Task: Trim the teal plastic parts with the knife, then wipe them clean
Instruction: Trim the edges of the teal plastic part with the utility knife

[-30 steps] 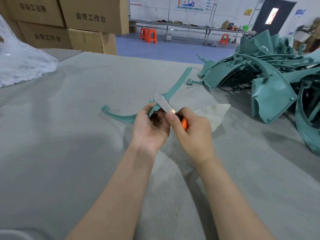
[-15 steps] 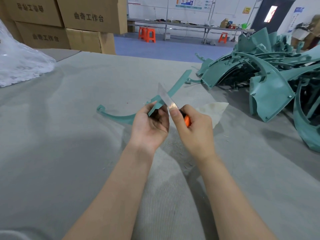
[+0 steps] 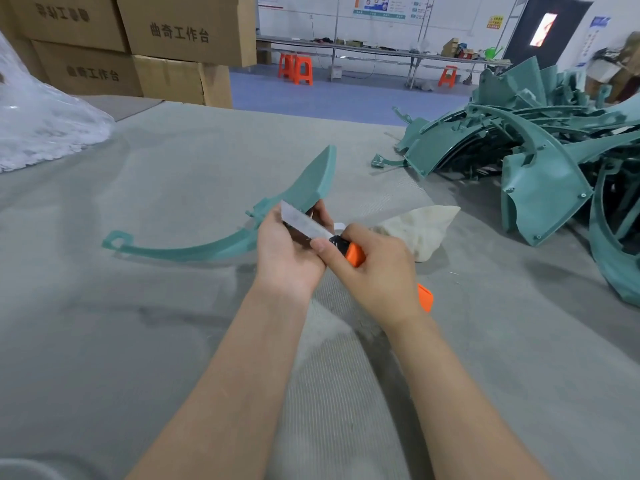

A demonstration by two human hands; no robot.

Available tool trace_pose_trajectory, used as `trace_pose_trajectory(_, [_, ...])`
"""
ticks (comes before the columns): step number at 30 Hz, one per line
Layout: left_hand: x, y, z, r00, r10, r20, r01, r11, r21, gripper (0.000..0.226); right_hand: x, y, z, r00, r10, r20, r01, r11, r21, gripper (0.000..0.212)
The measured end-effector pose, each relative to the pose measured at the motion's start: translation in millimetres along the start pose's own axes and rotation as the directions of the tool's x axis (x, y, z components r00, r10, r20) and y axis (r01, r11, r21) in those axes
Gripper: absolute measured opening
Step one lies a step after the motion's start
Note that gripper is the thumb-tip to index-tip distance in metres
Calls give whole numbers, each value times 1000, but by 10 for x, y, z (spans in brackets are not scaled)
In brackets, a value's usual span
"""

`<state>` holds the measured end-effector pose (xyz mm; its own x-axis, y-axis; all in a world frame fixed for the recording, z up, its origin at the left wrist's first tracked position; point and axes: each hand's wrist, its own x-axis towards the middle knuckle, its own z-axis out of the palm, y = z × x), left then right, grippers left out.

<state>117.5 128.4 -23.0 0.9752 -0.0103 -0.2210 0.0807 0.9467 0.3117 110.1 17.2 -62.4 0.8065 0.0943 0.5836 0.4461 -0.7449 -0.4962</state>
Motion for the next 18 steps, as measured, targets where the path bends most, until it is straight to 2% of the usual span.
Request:
trace_pose_trajectory(4, [-1, -10, 7, 998, -37, -48, 34, 997, -68, 23, 6, -3, 12, 1000, 7, -29, -9, 998, -70, 54])
trace_pose_trajectory(14, [-16, -29, 40, 993, -114, -43, 114, 993, 3, 23, 8, -10, 3, 995, -30, -96, 20, 995, -102, 48])
trace_pose_trajectory(18, [-25, -22, 43, 986, -160, -57, 162, 986, 33, 25, 7, 17, 1, 994, -29, -108, 16, 992, -122, 53])
